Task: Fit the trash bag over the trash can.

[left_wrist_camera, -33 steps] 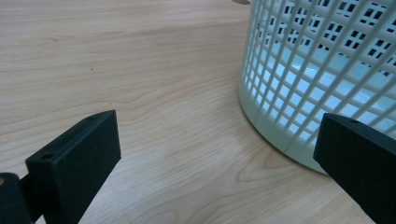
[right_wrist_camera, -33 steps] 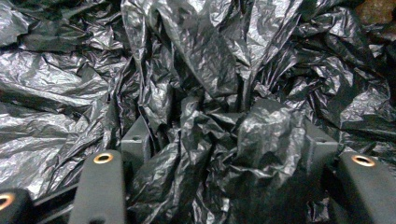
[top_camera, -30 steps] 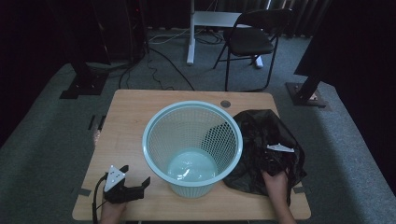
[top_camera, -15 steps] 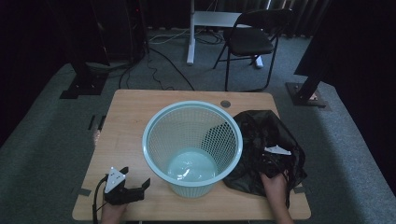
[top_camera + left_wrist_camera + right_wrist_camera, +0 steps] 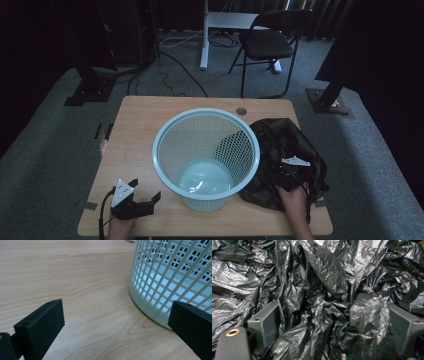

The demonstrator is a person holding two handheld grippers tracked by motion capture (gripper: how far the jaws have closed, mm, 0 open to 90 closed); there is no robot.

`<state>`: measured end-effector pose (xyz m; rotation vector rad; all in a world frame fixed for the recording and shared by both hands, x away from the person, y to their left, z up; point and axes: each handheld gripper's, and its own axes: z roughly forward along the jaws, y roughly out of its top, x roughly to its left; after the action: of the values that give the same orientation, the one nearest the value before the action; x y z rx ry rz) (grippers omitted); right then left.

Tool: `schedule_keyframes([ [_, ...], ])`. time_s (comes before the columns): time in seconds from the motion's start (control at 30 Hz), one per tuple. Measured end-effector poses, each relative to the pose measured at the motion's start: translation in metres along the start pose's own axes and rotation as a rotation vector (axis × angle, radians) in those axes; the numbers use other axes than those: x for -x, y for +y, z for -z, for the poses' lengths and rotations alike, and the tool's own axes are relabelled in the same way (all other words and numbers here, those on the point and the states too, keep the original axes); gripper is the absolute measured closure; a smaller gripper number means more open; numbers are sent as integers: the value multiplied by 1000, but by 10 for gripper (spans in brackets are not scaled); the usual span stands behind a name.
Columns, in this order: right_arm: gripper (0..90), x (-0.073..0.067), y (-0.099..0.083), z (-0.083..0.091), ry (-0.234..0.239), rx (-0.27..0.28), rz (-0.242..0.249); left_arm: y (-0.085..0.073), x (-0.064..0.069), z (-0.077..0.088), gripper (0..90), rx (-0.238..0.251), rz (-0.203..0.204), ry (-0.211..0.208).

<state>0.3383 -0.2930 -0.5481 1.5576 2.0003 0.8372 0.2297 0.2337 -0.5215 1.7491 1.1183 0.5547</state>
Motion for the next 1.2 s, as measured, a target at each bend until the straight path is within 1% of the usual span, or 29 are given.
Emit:
schedule_keyframes([
  [0.03, 137, 0, 0, 0, -1, 1, -1, 0, 0, 0, 9, 0, 0, -2],
  [0.07, 177, 0, 0, 0, 1, 4, 1, 0, 0, 0, 9, 1, -2, -1],
  [0.1, 238, 0, 1, 1, 3, 12, 7, 1, 1, 0, 9, 1, -2, -2],
  [0.17, 413, -1, 2, 2, 8, 21, 8, 1, 1, 0, 9, 2, -1, -2],
  [0.2, 497, -1, 4, 3, 12, 15, 15, 1, 1, 0, 9, -1, -2, -3],
  [0.27, 618, 0, 6, 3, 15, 9, 21, 1, 1, -1, 9, -1, 1, -8],
  [0.37, 734, 1, 8, 3, 24, 5, 33, 1, 1, -1, 9, 0, -4, -9],
  [0.43, 785, 2, 8, 2, 24, 5, 37, 1, 2, -1, 9, -2, -4, -12],
  [0.5, 810, 5, 9, 2, 22, 0, 32, 1, 2, -1, 9, -2, -4, -16],
  [0.57, 826, 9, 9, 4, 30, 13, 8, 1, 1, -2, 9, -4, -5, -18],
  [0.67, 838, 13, 11, 11, 25, 35, -7, 1, 1, -2, 9, -5, -4, -17],
  [0.73, 841, 17, 14, 20, 18, 66, -18, 1, 0, -2, 9, -4, 0, -17],
  [0.83, 845, 23, 18, 34, 22, 114, -50, 1, 1, -3, 9, -5, -1, -18],
  [0.97, 847, 30, 24, 54, 18, 178, -68, 1, 1, -3, 9, -6, 0, -18],
  [1.03, 848, 31, 28, 62, 25, 206, -81, 2, 1, -3, 9, -6, -1, -17],
  [1.17, 849, 33, 38, 86, 36, 281, -84, 2, 2, -3, 9, -5, -2, -17],
  [1.2, 849, 33, 38, 86, 36, 281, -84, 2, 2, -3, 9, -5, -2, -17],
])
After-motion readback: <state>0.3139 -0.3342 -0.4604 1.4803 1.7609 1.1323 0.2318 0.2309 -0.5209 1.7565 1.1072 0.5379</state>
